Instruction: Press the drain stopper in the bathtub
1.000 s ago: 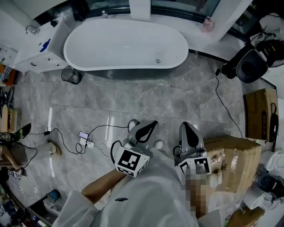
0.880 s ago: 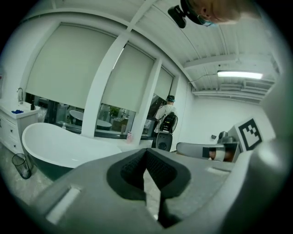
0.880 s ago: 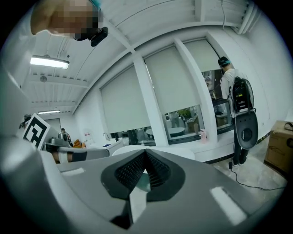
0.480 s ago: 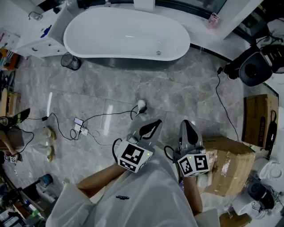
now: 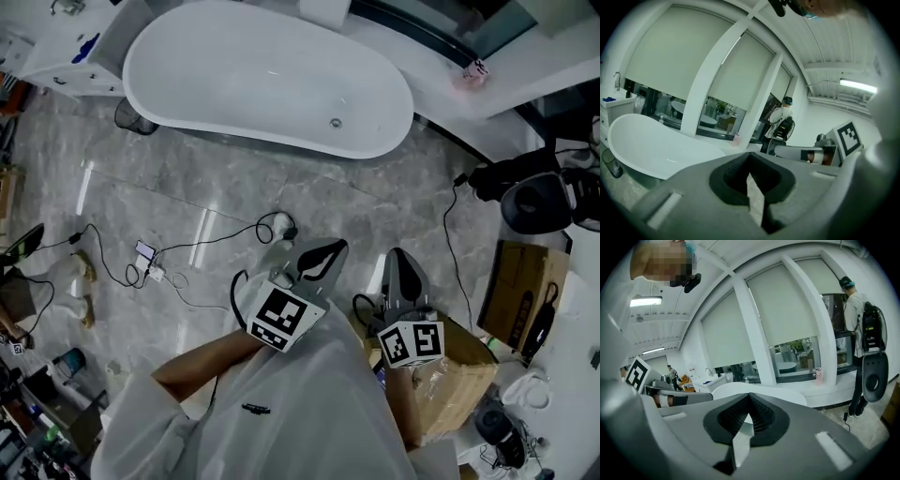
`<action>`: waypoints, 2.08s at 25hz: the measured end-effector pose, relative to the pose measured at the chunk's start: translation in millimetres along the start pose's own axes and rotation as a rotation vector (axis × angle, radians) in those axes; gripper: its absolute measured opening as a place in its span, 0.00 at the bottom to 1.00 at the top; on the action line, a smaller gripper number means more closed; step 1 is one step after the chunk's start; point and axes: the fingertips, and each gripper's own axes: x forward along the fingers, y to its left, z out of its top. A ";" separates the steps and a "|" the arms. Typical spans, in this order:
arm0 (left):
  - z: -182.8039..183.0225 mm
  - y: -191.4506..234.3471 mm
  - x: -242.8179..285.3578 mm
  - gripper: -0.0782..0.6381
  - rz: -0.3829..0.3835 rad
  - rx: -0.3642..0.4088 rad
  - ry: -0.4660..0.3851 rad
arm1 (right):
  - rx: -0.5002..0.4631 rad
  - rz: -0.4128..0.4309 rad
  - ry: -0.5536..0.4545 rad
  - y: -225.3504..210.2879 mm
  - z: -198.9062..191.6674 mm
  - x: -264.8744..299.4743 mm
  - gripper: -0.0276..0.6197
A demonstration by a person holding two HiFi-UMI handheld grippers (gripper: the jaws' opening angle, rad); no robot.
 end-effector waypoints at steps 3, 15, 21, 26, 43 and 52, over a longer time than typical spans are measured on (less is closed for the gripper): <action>32.9 48.2 22.4 0.12 0.027 0.006 -0.012 | -0.017 0.026 0.019 -4.8 20.9 53.4 0.04; 87.8 153.7 152.8 0.12 0.162 -0.077 0.006 | -0.125 0.210 0.135 -78.4 72.1 238.3 0.05; 99.7 204.9 250.1 0.12 0.352 -0.220 0.026 | -0.189 0.420 0.257 -143.3 88.5 345.1 0.05; 111.2 250.3 305.9 0.12 0.487 -0.327 0.007 | -0.255 0.567 0.341 -176.1 90.3 423.0 0.05; 29.5 365.2 381.0 0.11 0.661 -0.572 0.007 | -0.317 0.660 0.532 -212.1 -7.0 571.7 0.05; -61.8 428.4 423.4 0.12 0.648 -0.648 0.024 | -0.317 0.618 0.583 -237.6 -101.1 632.2 0.05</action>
